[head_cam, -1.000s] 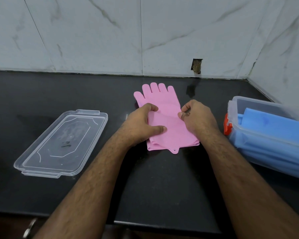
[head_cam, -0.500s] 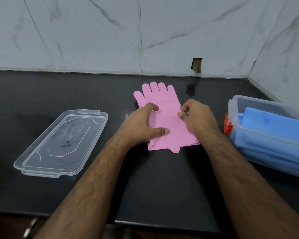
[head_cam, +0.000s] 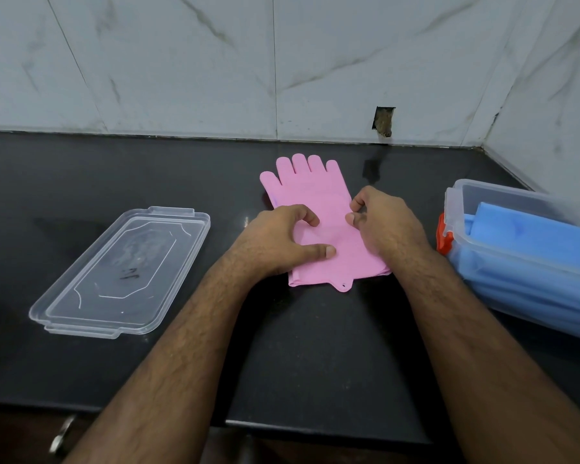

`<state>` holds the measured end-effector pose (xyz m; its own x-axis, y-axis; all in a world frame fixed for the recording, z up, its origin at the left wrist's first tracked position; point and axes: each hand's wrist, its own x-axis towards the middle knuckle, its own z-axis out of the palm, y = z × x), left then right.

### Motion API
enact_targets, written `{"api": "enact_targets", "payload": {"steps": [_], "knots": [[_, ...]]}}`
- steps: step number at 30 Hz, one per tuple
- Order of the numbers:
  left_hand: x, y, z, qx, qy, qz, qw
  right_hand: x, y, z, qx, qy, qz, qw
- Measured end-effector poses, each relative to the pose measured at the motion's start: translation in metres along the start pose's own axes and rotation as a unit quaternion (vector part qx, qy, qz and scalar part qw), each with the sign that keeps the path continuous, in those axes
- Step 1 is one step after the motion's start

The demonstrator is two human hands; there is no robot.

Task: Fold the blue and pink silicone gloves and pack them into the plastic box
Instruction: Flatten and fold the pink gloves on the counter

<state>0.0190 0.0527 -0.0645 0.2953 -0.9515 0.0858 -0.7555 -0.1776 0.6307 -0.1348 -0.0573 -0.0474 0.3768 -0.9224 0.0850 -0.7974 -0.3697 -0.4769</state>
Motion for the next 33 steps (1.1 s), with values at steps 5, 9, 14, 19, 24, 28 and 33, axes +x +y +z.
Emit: {"api": "enact_targets", "payload": {"steps": [5,9,14,19,24,28,33], "knots": [[0.001,0.0006,0.0004,0.004,-0.001,-0.003,1.0,0.0013,0.0001,0.0018,0.002,0.0,0.004,1.0],[0.0017,-0.0004,0.0007,-0.005,-0.004,-0.008,1.0,0.0017,0.0005,0.0029,0.002,0.002,0.004,1.0],[0.0026,-0.0013,0.0009,-0.014,-0.003,-0.009,1.0,0.0024,0.0002,0.0024,-0.001,-0.005,0.004,1.0],[0.003,-0.0007,0.0022,0.002,0.0,-0.011,1.0,0.0023,0.0005,0.002,-0.001,-0.004,0.005,1.0],[0.0022,0.0006,0.0014,0.013,0.002,-0.008,1.0,0.0024,-0.0005,0.001,0.0,-0.006,0.01,1.0],[0.001,0.0012,0.0008,0.011,0.004,-0.005,1.0,0.0018,-0.0006,0.0012,0.0,-0.001,0.014,1.0],[0.0009,0.0015,0.0002,0.009,-0.001,-0.006,1.0,0.0018,-0.0015,0.0003,0.001,-0.007,0.018,1.0]]}}
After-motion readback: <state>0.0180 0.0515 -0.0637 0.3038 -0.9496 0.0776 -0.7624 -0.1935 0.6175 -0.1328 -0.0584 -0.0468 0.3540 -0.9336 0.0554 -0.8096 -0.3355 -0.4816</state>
